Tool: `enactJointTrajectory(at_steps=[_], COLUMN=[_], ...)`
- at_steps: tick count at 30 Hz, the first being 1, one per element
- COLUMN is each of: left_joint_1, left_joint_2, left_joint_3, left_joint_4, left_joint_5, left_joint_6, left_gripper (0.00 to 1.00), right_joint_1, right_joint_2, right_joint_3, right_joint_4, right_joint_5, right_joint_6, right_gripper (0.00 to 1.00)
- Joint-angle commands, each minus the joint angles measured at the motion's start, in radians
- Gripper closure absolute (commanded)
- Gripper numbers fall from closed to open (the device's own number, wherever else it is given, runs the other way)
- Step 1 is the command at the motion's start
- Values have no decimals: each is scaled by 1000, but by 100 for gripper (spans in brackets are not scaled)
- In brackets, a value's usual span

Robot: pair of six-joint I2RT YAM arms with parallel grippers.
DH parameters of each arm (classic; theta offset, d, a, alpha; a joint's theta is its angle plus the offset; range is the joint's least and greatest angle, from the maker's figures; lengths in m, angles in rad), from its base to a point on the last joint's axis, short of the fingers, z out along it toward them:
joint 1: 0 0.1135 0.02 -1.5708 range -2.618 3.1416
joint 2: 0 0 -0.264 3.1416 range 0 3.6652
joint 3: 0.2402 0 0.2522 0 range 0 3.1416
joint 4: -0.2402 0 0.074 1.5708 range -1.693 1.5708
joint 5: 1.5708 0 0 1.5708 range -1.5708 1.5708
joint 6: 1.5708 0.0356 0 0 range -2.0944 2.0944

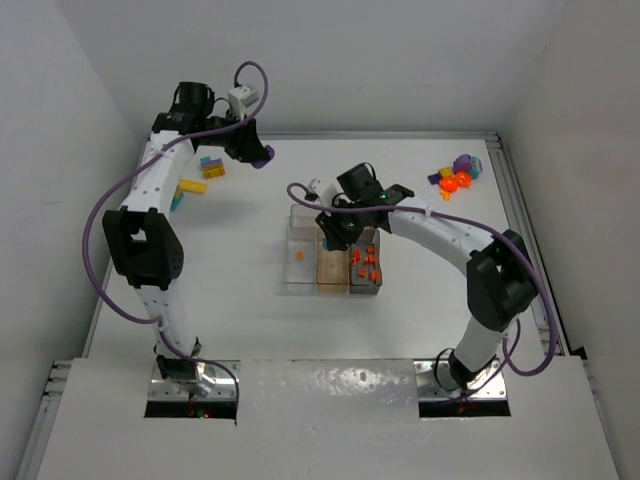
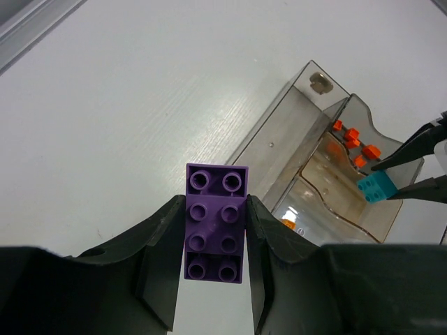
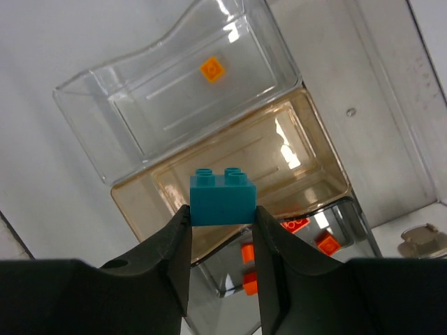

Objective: Sort the legos into containers by color

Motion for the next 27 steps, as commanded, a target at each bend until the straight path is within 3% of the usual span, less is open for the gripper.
enactJointTrajectory(at_steps=[1, 4, 6, 7, 8, 11, 18, 21, 24, 27], left_joint_1=[-25, -31, -31, -32, -34, -46, -90, -159, -251, -304], left_joint_2=[-63, -62, -62, -63, -62, -62, -30, 7, 30, 58], left_joint_3=[-12, -22, -26, -28, -34, -45, -65, -55, -52, -77], left_joint_4=[41, 35, 40, 41, 41, 44, 44, 12, -17, 13], left_joint_5=[-39, -39, -39, -36, -33, -31, -42, -50, -91, -94], left_joint_6=[-26, -23, -28, -29, -32, -29, 11, 133, 289, 345], left_gripper=[100, 100, 100, 100, 100, 100, 100, 100, 100, 100], right_joint_1=[-2, 0, 0, 1, 0, 0, -3, -25, -85, -184], right_joint_2=[7, 24, 38, 41, 44, 42, 3, -30, -103, -204], right_joint_3=[-11, -14, -11, -9, -6, -2, 14, 29, 6, -67], right_joint_4=[-5, 10, 9, 4, 1, 4, 29, 33, 122, 249], right_joint_5=[42, -13, -14, -20, -24, -44, -3, 22, 43, 61], right_joint_6=[7, 24, 48, 51, 56, 61, 76, 107, 223, 369], right_gripper=[100, 100, 93, 86, 71, 48, 36, 36, 36, 36])
